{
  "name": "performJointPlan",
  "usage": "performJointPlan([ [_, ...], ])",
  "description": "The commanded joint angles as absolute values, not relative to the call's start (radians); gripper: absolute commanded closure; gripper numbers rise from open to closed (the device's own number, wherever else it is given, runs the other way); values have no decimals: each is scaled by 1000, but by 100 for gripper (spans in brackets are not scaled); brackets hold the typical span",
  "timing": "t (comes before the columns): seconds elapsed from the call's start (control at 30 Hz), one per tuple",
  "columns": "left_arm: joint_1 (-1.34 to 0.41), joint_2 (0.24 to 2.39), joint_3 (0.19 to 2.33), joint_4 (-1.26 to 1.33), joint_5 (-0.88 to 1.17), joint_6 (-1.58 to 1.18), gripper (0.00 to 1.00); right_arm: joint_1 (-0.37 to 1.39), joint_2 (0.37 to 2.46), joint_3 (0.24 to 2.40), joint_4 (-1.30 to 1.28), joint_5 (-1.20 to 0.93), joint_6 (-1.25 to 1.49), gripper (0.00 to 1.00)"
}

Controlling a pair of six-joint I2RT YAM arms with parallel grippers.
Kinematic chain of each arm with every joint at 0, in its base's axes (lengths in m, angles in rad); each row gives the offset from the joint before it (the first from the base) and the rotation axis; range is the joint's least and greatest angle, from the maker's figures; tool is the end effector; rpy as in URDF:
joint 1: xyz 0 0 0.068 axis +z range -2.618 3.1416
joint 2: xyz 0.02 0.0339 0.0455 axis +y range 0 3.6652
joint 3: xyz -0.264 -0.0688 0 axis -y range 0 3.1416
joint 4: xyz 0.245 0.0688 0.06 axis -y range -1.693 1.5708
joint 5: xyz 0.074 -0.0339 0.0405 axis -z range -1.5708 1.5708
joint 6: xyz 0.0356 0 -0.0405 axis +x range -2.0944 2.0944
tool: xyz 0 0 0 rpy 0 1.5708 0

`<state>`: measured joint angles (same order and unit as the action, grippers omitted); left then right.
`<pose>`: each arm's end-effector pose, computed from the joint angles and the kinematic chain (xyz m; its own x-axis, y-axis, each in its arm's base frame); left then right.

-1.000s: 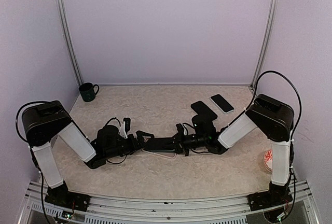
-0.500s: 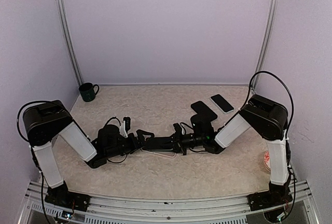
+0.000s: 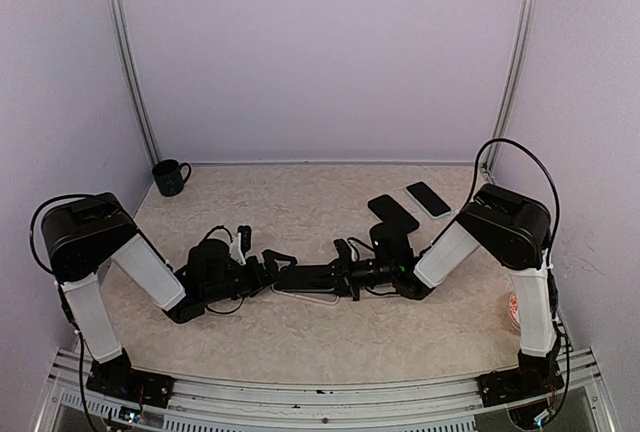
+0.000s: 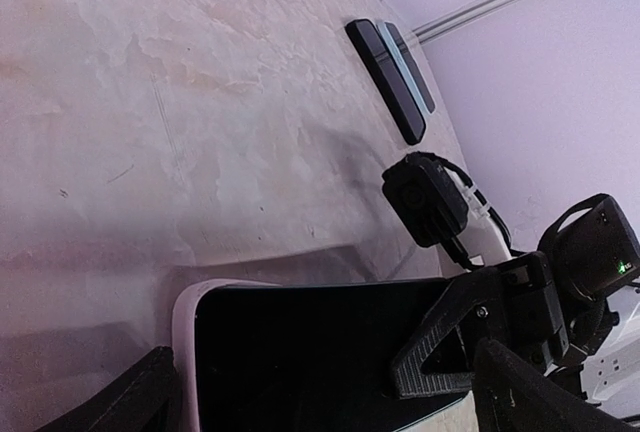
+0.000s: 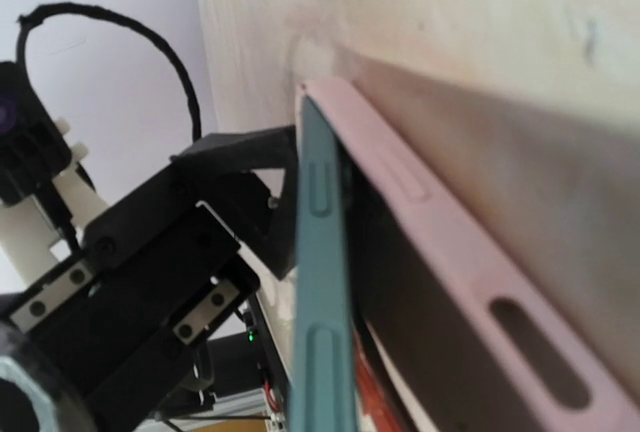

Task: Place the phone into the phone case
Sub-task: Install the phone at the top left corner of the phone case, then pick up the phone with the phone case from the center of the board.

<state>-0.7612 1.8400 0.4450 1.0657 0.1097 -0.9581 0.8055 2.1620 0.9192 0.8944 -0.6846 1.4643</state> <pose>0.2114 -0.2068 0.1019 -0.7569 -0.4020 -0.5152 0.2459 0.5553 -0.7945 0.2597 0.3029 0.0854 -0.9901 0.0812 0.1148 0.1320 0.2563 0.9575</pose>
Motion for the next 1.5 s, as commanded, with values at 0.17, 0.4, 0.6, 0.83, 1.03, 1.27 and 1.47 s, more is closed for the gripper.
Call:
performJointPlan([
  [0.17,-755,1725,422,893,135,-939,1,793,2124,885,1109,-742,1484,100],
  [0.4,-756,1714,413,869,147,-936,2,794,2105,884,1165,-764,1486,100],
  [0.6,-756,1725,415,925,206,-944,5,795,2090,882,1168,-782,1446,100],
  [0.83,-759,1729,443,940,280,-940,9,809,2104,893,1143,-805,1376,100],
  [1.03,-762,1697,453,921,303,-931,14,822,2113,907,1088,-810,1315,100],
  [1.27,-771,1657,460,886,315,-908,19,843,2122,948,998,-825,1242,100],
  [1.47,-789,1649,475,870,326,-895,28,853,2127,962,965,-823,1211,100],
])
